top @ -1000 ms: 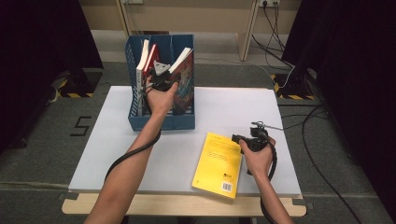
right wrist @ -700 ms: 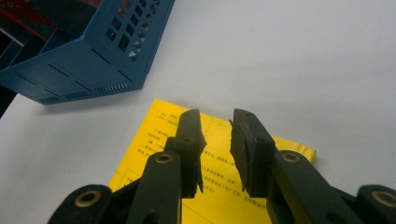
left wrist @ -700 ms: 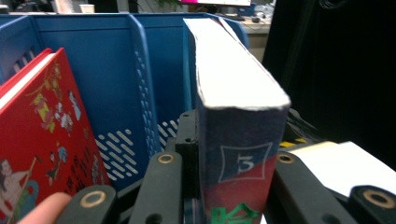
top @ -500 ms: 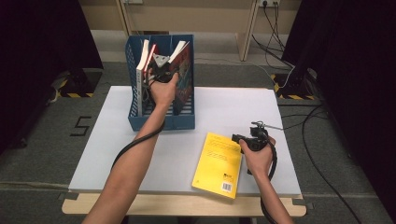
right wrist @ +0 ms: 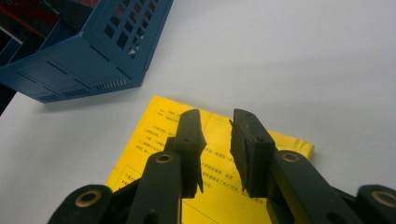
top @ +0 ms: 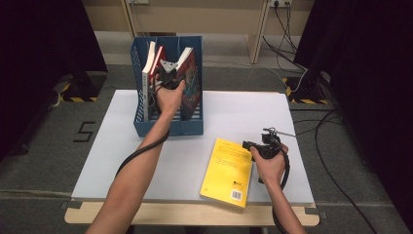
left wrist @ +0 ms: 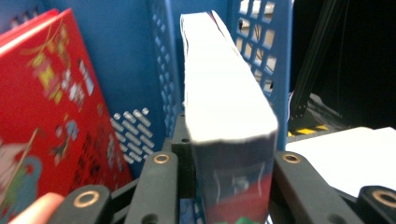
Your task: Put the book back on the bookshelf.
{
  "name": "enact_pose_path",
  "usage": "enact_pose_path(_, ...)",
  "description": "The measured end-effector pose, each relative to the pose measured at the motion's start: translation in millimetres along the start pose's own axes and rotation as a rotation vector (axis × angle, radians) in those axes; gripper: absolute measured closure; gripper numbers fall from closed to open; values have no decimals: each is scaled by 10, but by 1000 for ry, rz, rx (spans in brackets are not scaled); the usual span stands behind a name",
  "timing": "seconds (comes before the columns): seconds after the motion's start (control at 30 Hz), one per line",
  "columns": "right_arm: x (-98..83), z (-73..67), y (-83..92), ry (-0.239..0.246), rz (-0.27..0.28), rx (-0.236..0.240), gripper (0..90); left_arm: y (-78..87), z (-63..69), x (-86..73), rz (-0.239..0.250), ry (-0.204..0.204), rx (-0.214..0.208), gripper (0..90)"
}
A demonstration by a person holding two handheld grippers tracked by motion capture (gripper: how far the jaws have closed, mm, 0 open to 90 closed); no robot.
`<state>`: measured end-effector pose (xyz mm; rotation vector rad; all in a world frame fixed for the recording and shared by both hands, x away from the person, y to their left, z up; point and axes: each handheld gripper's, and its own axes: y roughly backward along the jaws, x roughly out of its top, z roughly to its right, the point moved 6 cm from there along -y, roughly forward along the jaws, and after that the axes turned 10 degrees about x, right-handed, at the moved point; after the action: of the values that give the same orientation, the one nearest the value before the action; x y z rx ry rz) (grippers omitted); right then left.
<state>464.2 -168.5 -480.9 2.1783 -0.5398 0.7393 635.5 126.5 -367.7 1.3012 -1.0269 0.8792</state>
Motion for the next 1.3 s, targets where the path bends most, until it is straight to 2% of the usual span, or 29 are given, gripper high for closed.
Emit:
enact_pose_path(0.07,-8,-2,-3,2,-2,-2,727,15,-17,-9,-2,13,-19,700)
enact_pose_path(0.23,-10,-22,-18,3,-5,2,724,63,-12,-19,-12,-5,-30,683)
enact_pose_path(0.4,2,-33,-13,7,-6,0,717,162,-2,-11,-6,25,-62,638)
enact_pose_path(0.5,-4,-44,-12,4,-9,2,716,231,-14,-12,5,34,-60,597)
enact_pose_path(0.67,-19,-58,-28,-5,-11,10,712,270,17,-75,-37,76,-112,564)
enact_pose_path(0.87,-10,-66,-19,1,-5,8,708,212,20,-123,-60,92,-121,594)
enact_pose_path(1.0,-7,-55,-15,-4,-7,7,701,167,17,-111,-67,81,-108,633)
enact_pose_path(1.3,-13,-45,-23,-9,-11,11,696,71,61,-113,-100,73,-95,640)
